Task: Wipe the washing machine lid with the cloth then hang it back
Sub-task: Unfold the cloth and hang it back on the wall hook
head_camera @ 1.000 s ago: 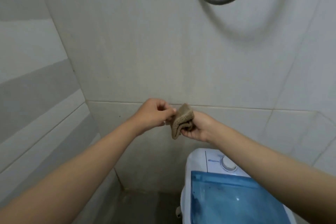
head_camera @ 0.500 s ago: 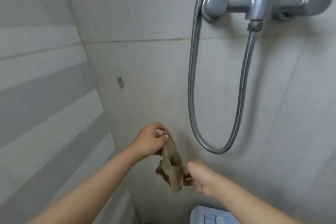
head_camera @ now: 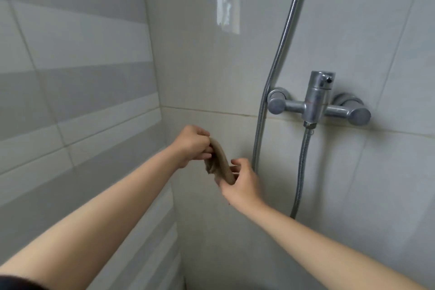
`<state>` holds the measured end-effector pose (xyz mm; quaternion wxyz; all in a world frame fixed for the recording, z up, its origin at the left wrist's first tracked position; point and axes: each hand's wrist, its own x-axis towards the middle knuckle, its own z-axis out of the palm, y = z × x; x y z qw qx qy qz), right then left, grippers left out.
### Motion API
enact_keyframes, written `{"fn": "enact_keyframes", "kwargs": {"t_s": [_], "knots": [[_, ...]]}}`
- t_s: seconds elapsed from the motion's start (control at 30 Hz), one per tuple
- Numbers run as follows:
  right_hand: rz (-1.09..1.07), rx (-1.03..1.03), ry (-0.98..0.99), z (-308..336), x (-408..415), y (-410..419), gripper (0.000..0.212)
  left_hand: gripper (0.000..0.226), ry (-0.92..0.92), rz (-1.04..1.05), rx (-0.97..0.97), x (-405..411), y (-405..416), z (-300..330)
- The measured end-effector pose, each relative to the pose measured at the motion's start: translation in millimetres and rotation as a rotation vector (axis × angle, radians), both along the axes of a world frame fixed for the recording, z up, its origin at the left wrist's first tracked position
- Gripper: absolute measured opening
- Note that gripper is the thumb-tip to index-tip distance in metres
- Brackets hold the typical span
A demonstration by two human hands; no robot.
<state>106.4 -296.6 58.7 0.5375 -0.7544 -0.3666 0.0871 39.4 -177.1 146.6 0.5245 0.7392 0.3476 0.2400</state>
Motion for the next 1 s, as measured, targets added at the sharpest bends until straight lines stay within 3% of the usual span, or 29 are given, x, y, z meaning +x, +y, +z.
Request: {"fn": "enact_keyframes", "kwargs": {"t_s": [0.07,0.13,0.27,0.4,0.57,0.67,0.8,0.87,0.93,1.0], "knots": [[-0.031,0.005,-0.102,0.9,4.4,9.1,0.017,0.04,0.01,-0.023,0.096,-6.9,10.5,-0.8],[-0.074,0.025,-0.158,1.0,10.0,19.2,0.018,0.043,0.122,-0.043,0.345,-14.8,26.6,-3.4],[0.017,0.055,-0.388,-1.9,20.6,44.3,0.023,0.018,0.369,-0.048,0.762,-32.7,70.2,-14.1],[0.153,-0.193,-0.743,-18.6,25.6,77.2,0.022,0.028,0.649,-0.076,1.052,-40.3,107.8,-40.7],[0.133,-0.304,-0.763,-15.4,17.3,118.5,0.028,0.01,0.637,-0.177,1.214,-33.6,142.5,-74.3],[0.095,-0.403,-0.74,-15.9,19.6,144.2,0.028,0.032,0.584,-0.241,1.379,-30.1,158.8,-81.6],[0.031,-0.571,-0.956,-21.8,34.0,178.7,0.059,0.047,0.598,-0.268,1.71,-17.5,193.0,-89.7],[0.014,-0.625,-1.016,-26.2,42.3,192.7,0.07,0.047,0.629,-0.268,1.759,-9.7,205.8,-92.2],[0.013,-0.678,-0.979,-25.7,43.5,199.8,0.066,0.044,0.623,-0.258,1.732,-3.1,214.1,-97.3],[-0.006,-0.682,-0.953,-30.1,43.1,203.4,0.064,0.038,0.616,-0.278,1.589,-0.3,216.1,-103.9]]}}
